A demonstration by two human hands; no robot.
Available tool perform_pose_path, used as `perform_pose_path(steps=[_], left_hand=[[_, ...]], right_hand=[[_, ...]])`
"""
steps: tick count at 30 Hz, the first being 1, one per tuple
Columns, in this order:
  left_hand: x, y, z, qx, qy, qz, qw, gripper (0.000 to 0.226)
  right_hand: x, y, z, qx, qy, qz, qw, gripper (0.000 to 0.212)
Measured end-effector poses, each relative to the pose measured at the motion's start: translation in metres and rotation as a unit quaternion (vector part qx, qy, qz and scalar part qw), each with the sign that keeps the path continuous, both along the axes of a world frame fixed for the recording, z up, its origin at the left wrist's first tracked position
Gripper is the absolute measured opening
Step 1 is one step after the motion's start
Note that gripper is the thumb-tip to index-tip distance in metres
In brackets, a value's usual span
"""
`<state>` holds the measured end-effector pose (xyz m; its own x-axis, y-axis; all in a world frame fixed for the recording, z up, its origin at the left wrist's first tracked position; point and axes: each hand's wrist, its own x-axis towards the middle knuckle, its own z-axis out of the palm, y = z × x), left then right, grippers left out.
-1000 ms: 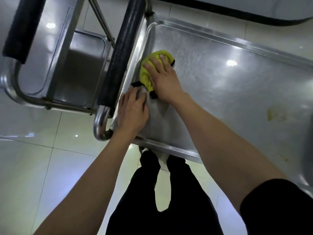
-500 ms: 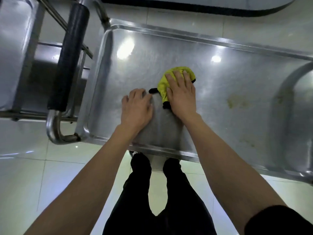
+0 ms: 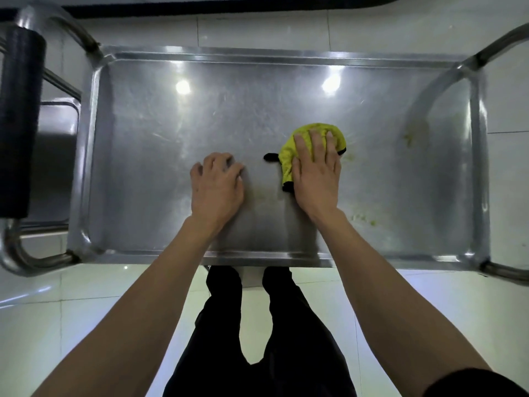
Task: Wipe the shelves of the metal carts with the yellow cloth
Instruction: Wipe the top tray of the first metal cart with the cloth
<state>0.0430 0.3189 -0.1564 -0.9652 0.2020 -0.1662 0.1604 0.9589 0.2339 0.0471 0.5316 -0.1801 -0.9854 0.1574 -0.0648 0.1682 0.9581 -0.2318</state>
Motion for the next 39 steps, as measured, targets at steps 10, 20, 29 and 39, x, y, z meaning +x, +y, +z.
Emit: perform_pose_path(steps=[10, 20, 29, 39], left_hand=[[0.012, -0.052, 0.003, 0.025, 0.028, 0.045, 0.998, 0.032], [0.044, -0.185, 0.007, -0.056, -0.038, 0.191, 0.979, 0.03], [0.053, -0.213, 0.004, -0.065, -0.064, 0.165, 0.982, 0.037], [0.057, -0.23, 0.001, -0.072, -0.066, 0.135, 0.986, 0.04]], right_hand=[[0.004, -0.077, -0.008, -0.013, 0.003, 0.063, 0.998, 0.046], [-0.02, -0.207, -0.009, -0.011, 0.0, 0.16, 0.987, 0.047], [-0.055, -0.323, -0.013, -0.025, -0.005, 0.271, 0.962, 0.046], [-0.055, -0.335, -0.001, -0.005, -0.028, 0.288, 0.957, 0.048]])
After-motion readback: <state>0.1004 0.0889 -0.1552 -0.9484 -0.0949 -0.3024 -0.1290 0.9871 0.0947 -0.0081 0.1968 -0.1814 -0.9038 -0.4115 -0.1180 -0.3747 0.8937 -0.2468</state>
